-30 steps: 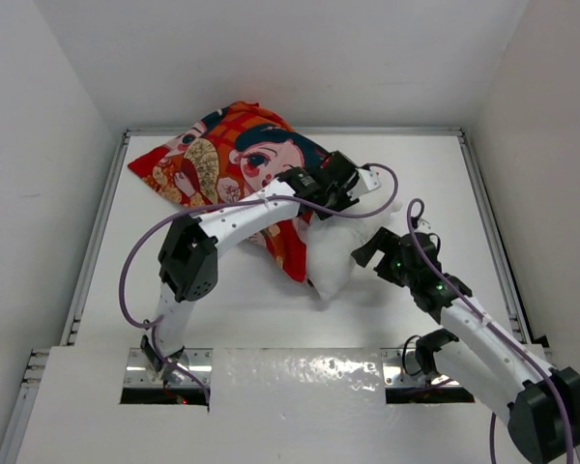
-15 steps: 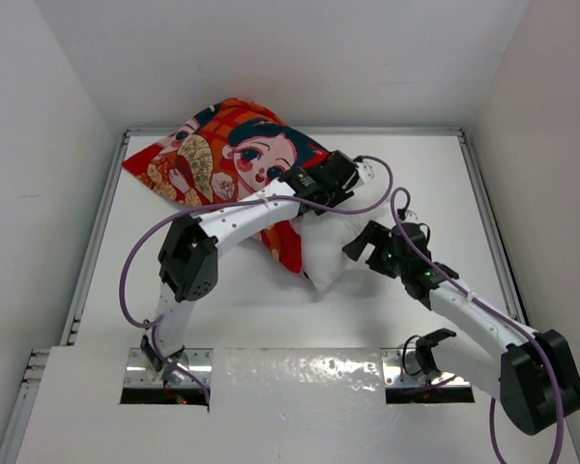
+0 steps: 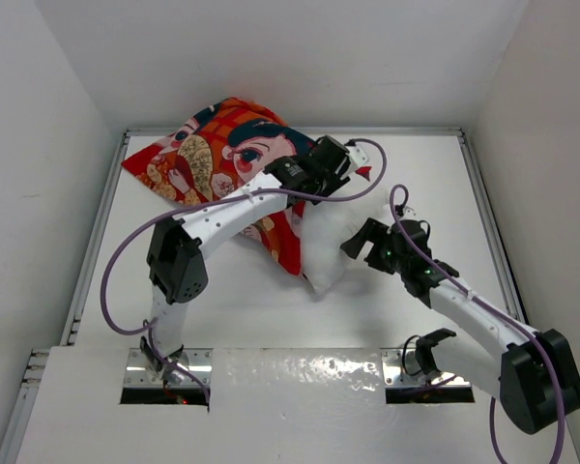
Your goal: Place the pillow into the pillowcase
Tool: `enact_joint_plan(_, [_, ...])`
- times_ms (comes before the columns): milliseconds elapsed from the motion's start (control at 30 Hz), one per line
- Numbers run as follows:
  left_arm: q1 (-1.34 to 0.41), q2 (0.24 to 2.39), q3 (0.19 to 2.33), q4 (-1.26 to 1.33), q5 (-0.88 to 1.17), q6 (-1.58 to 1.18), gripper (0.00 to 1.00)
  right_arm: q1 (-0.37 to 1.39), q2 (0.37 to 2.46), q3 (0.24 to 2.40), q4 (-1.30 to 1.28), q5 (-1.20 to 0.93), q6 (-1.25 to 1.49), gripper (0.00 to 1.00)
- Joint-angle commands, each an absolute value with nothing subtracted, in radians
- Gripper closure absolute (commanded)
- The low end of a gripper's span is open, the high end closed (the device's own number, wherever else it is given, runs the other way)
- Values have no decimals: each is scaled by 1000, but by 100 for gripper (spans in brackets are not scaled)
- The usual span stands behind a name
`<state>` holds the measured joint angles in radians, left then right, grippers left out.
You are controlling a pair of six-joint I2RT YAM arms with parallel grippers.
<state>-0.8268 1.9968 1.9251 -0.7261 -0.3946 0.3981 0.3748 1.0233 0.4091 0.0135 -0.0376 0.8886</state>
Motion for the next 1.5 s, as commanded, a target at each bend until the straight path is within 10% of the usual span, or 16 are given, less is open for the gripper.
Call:
enact_joint_plan(0, [-810,1933,1982,-724,-339,354,53,373,1023,460,32,-46,868,9])
enact_joint_plan(433, [-764,1977,1887,-666,-299,362,54,374,1032,460,5,-20,856,10])
enact_joint_plan(500, [-747,1993,1891,-667,-313,361,73,373,1045,456,29,-26,861,9])
enact_joint_plan(533, [-738,2005,1904,-678,-308,347,98,373,1051,453,38,-26,865,9])
enact_joint_plan(933, [-704,1830,1930,-699,165,371,100,373,1252,508,239,-86,850,17])
enact_joint_plan(1167, [-739,1835,2100,-895,530,477,100,383,1312,592,476,-199,827,100])
enact_joint_plan(1467, [-741,1833,2332,-1071,824,600,100,511,1431,698,1139,-92,861,100])
